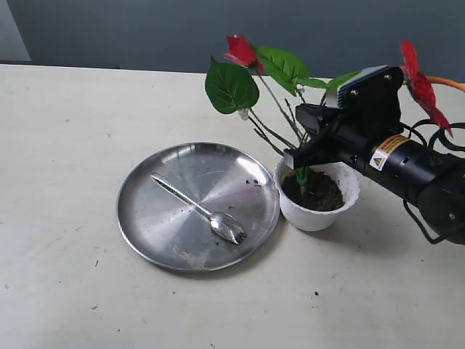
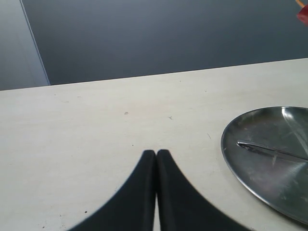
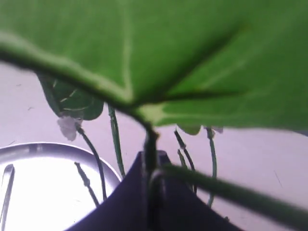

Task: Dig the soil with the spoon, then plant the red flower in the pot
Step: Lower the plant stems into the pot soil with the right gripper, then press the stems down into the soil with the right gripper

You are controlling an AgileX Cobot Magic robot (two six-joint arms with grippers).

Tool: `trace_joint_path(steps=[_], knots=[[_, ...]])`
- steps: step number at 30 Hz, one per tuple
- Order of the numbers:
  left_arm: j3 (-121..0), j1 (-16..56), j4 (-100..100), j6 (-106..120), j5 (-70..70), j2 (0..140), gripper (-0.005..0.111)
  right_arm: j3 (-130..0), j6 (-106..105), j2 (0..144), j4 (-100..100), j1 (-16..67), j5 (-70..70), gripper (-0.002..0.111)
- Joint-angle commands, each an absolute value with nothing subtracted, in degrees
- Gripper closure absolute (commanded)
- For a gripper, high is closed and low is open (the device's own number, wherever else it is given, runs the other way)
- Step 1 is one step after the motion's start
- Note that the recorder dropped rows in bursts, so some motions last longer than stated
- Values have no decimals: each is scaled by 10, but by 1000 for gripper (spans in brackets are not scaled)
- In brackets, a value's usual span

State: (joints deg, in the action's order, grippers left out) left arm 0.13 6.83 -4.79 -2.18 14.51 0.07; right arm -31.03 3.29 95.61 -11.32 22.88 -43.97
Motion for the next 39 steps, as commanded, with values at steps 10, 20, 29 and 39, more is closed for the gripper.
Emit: trace_joint_path(steps=[10, 20, 29, 39], knots=[[0, 71, -48, -24, 137, 0, 106, -300, 75, 962, -122, 228, -301, 108], [0, 71, -48, -24, 137, 0, 106, -300, 76, 962, -122, 228, -301, 108], [0, 71, -48, -24, 137, 0, 106, -300, 97, 957, -133, 229, -296, 99], [0, 71, -48, -24, 137, 0, 106, -300, 101, 915, -135, 230, -284, 94]])
